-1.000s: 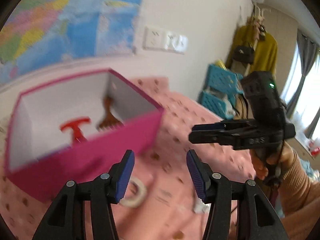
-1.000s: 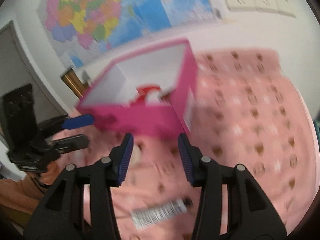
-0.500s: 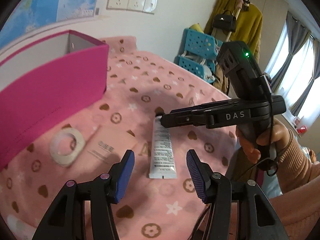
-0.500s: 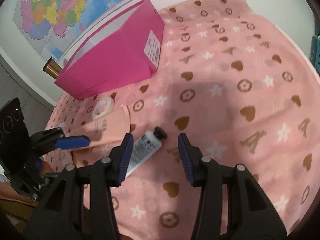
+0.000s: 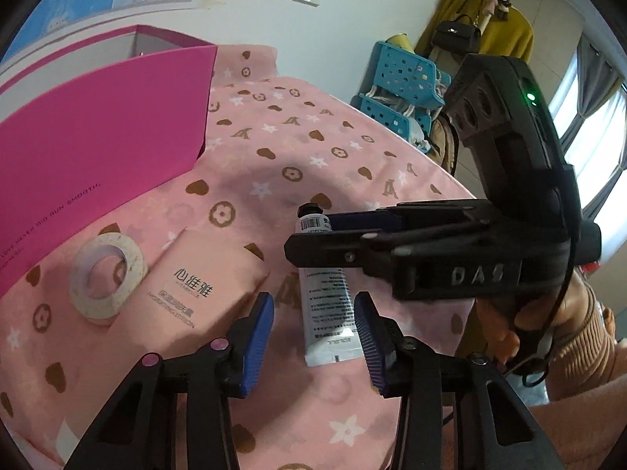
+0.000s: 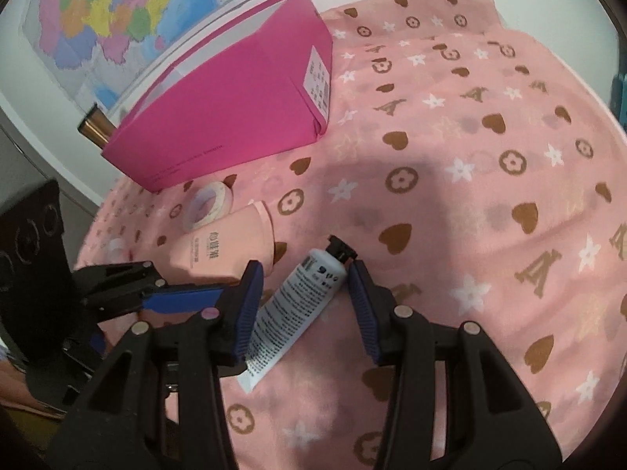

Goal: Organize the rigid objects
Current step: 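Move the right gripper toward the small white tube on the bed, then grasp the small white tube with the right gripper, then carry the white tube over the pink box and release it inside, then move the right gripper down to the white tape roll, then grasp the white tape roll by its rim with the right gripper, then lift the tape roll into the pink box and open the right gripper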

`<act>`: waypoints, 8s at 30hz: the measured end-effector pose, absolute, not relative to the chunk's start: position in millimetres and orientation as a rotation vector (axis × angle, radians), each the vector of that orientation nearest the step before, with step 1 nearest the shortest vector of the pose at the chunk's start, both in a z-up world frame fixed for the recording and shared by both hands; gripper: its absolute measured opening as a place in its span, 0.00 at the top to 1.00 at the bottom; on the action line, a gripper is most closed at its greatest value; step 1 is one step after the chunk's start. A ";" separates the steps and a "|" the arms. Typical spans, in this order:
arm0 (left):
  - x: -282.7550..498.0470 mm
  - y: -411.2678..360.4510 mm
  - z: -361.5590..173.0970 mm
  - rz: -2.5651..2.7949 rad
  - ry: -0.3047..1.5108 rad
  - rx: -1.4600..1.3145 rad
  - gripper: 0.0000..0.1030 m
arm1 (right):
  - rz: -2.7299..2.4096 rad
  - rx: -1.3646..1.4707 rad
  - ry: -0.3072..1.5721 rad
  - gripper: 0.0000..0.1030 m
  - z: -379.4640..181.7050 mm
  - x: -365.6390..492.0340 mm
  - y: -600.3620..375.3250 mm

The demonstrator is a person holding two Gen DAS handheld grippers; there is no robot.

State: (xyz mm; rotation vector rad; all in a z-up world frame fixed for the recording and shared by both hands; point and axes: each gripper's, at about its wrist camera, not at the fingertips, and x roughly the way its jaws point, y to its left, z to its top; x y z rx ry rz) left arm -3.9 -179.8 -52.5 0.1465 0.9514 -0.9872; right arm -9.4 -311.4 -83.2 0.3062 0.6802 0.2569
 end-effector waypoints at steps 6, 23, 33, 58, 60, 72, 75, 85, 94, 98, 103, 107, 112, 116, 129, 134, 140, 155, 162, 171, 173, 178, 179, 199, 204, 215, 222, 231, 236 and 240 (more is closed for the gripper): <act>-3.4 -180.6 -54.3 -0.985 0.962 0.134 0.59 | 0.211 0.271 0.673 0.64 -83.5 -7.2 -308.0; 4.3 -186.5 -54.7 -1.012 0.979 0.062 0.59 | 0.374 0.345 0.598 0.74 -62.1 -19.5 -302.9; 5.8 -186.9 -58.8 -1.011 0.988 0.056 0.65 | 0.420 0.410 0.700 0.72 -82.8 -4.4 -303.3; 39.5 -153.9 56.8 -0.946 0.695 0.049 0.64 | 0.500 0.165 0.379 0.74 64.8 1.0 -280.0; 48.4 -153.0 67.7 -0.915 0.668 0.063 0.64 | 0.509 0.157 0.357 0.74 79.4 9.5 -278.9; 124.7 -139.5 78.5 -0.783 0.708 0.030 0.64 | 0.544 0.171 0.381 0.74 107.2 90.8 -269.3; 140.6 -138.4 69.2 -0.748 0.738 0.028 0.64 | 0.551 0.199 0.425 0.74 99.4 114.4 -269.4; 184.1 -131.3 41.5 -0.631 0.846 0.010 0.64 | 0.510 0.193 0.568 0.74 76.3 179.7 -256.5; 201.2 -122.4 31.9 -0.545 0.895 -0.011 0.63 | 0.371 0.187 0.594 0.56 76.2 201.0 -259.5; 193.8 -119.4 33.3 -0.526 0.867 0.003 0.62 | 0.348 0.141 0.567 0.56 73.9 182.8 -261.7; 175.5 -117.5 43.5 -0.541 0.797 0.022 0.59 | 0.380 0.142 0.530 0.56 74.6 153.8 -268.1; 147.2 -108.9 58.5 -0.586 0.698 0.042 0.52 | 0.423 0.138 0.487 0.56 76.4 124.4 -270.5; 108.9 -94.5 71.1 -0.634 0.620 0.070 0.52 | 0.484 0.140 0.420 0.56 73.6 78.6 -277.3; 85.3 -82.2 72.0 -0.678 0.592 0.066 0.52 | 0.520 0.124 0.401 0.56 66.8 50.2 -276.7; 43.5 -78.2 15.9 -0.693 0.707 0.104 0.51 | 0.496 0.042 0.563 0.56 -6.1 34.9 -250.9; 43.2 -77.8 -9.8 -0.666 0.783 0.089 0.51 | 0.490 0.039 0.624 0.56 -26.4 43.5 -244.3; 43.1 -80.3 -26.0 -0.658 0.839 0.087 0.51 | 0.473 0.036 0.678 0.56 -41.3 55.8 -239.4; 51.8 -77.7 -46.9 -0.635 0.934 0.051 0.53 | 0.456 0.040 0.739 0.59 -55.6 81.7 -225.8; 54.5 -80.2 -52.3 -0.647 0.956 0.045 0.53 | 0.437 0.026 0.738 0.68 -59.8 90.3 -218.3; 58.1 -78.3 -55.8 -0.663 0.989 -0.003 0.55 | 0.403 -0.026 0.719 0.81 -63.5 88.0 -214.2; 58.0 -77.2 -55.9 -0.662 0.991 -0.008 0.55 | 0.399 -0.024 0.714 0.81 -63.8 87.1 -214.5; 56.5 -77.8 -54.0 -0.669 0.989 -0.011 0.55 | 0.402 0.001 0.697 0.84 -60.5 84.1 -217.2; 56.0 -77.7 -53.1 -0.675 0.988 -0.014 0.55 | 0.406 0.004 0.693 0.84 -59.8 82.7 -218.4; 39.1 -86.0 -10.0 -0.748 0.867 -0.025 0.58 | 0.422 0.020 0.567 0.84 -22.3 48.2 -231.1; 38.3 -87.1 12.7 -0.765 0.812 -0.017 0.58 | 0.417 0.001 0.516 0.84 -1.7 37.2 -235.9; 62.5 -97.0 52.3 -0.759 0.723 -0.001 0.58 | 0.407 -0.015 0.427 0.84 44.0 43.7 -247.5; 96.1 -102.8 63.8 -0.729 0.709 0.005 0.58 | 0.395 -0.020 0.412 0.84 66.7 70.5 -250.9; 143.7 -108.8 54.5 -0.700 0.770 -0.024 0.58 | 0.356 -0.021 0.463 0.84 75.8 120.6 -252.7; 165.9 -112.4 44.9 -0.689 0.822 -0.046 0.58 | 0.322 -0.027 0.504 0.84 73.6 149.1 -251.7; 181.5 -114.5 35.8 -0.655 0.862 -0.050 0.59 | 0.283 -0.034 0.544 0.84 68.8 175.6 -251.1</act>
